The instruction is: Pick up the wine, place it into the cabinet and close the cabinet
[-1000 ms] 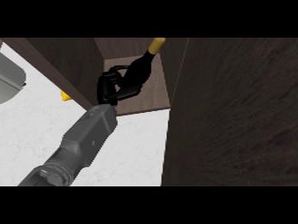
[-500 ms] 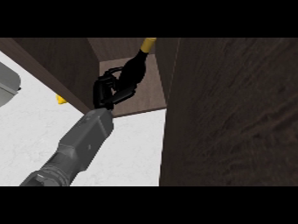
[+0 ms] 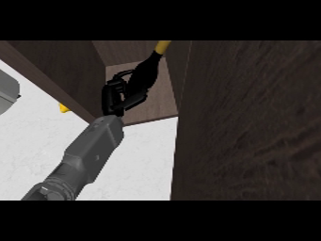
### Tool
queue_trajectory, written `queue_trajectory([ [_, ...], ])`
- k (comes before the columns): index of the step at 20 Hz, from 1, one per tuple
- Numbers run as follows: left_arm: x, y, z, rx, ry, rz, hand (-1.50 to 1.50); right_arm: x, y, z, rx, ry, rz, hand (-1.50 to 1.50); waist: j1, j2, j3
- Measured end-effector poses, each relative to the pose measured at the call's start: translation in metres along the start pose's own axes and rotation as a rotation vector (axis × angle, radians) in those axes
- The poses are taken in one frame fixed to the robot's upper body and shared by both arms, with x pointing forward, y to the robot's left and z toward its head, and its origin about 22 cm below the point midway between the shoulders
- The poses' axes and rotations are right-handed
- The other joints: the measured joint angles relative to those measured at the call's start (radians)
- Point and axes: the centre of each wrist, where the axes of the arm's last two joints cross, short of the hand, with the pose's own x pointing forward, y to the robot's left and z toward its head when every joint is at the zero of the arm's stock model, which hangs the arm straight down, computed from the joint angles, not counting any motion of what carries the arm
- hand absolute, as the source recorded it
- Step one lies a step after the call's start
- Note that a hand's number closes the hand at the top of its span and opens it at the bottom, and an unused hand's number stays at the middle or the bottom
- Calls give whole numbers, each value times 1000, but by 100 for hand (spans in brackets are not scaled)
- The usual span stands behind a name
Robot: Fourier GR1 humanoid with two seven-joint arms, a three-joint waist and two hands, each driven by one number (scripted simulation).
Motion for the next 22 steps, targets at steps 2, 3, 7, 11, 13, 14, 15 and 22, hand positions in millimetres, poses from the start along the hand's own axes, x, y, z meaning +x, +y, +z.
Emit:
queue_trajectory([
  [2,1,0,-1,9,-1,-9,150,0,-1,1,-4,1,-1,-150,-4,1,0],
  [3,3,-2,-2,11,8,-15,150,-1,-1,1,-5,-1,-2,-150,-1,1,0],
  [7,6,-6,-4,25,14,-25,150,-2,-4,1,-11,-2,2,-150,3,4,0],
  [11,12,-13,-8,41,36,-47,150,-2,-6,2,-19,0,4,-150,7,5,-1],
  [13,16,-16,-10,49,38,-56,150,-3,-8,3,-22,2,4,-150,7,8,0],
  [14,18,-18,-12,51,37,-62,150,-4,-8,3,-24,2,4,-150,8,8,0],
  [15,21,-21,-13,52,37,-65,150,-5,-9,4,-26,6,4,-150,12,9,0],
  [22,45,-46,-25,33,48,-47,150,-5,-13,4,-37,6,12,-150,21,11,0],
])
